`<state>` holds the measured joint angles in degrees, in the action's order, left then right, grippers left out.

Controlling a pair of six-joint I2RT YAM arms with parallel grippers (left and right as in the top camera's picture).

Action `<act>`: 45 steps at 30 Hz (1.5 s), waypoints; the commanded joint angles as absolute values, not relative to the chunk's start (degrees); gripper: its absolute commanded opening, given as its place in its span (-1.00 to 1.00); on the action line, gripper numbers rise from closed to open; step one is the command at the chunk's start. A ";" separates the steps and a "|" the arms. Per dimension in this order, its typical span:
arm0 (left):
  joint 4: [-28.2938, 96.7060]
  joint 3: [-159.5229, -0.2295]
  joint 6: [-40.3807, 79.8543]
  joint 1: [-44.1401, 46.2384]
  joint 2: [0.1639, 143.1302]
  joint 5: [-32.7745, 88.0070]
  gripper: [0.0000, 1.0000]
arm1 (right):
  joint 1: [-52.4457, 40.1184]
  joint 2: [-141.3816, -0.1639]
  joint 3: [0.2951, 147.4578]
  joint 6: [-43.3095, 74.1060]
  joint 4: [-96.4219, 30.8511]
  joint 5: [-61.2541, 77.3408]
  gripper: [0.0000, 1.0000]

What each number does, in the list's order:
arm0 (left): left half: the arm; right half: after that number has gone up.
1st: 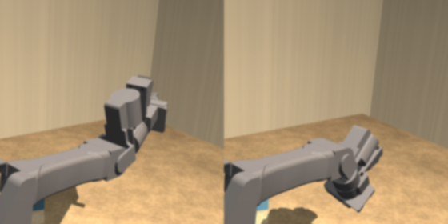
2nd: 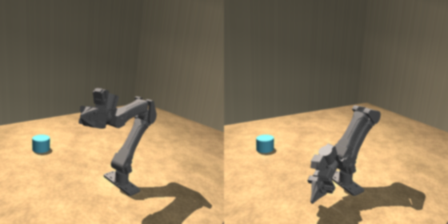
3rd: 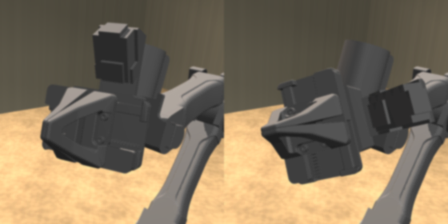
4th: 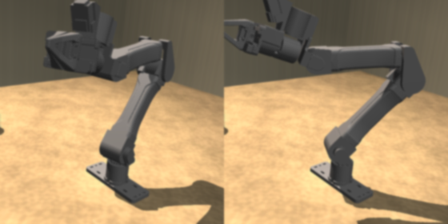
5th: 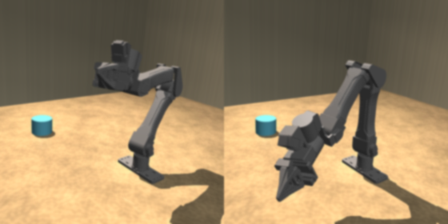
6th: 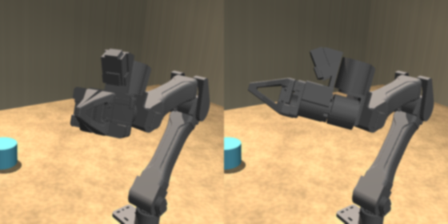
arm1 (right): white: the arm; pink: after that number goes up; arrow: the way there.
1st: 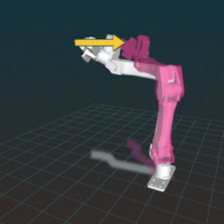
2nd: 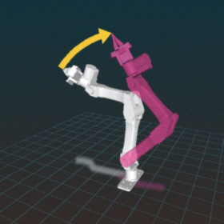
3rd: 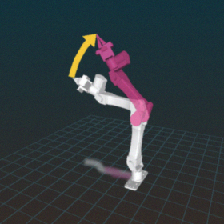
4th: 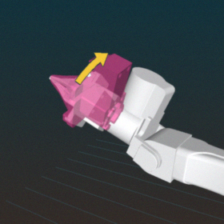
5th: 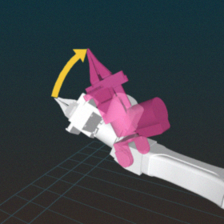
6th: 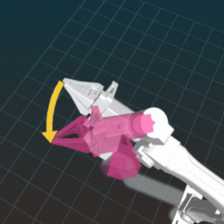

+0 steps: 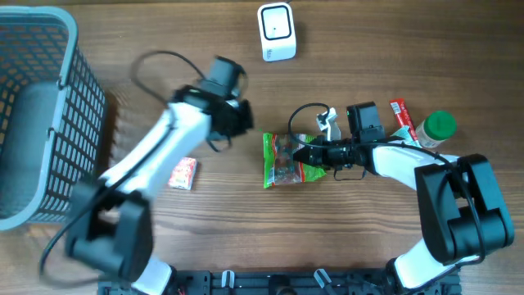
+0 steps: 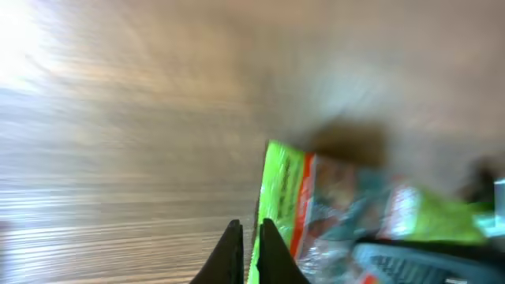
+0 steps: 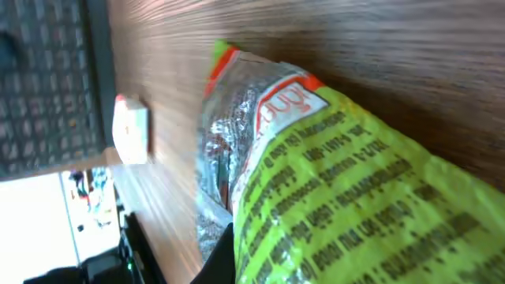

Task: Scan the item barcode
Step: 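Release the left gripper and retract it to the left side, then lift the green candy bag up to the white scanner with the right gripper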

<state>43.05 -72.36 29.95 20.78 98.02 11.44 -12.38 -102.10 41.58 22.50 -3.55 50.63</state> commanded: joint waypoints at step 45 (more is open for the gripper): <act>50.87 -73.82 22.70 -3.51 83.48 6.31 1.00 | -14.13 -91.68 110.93 -4.60 -68.16 24.97 -0.92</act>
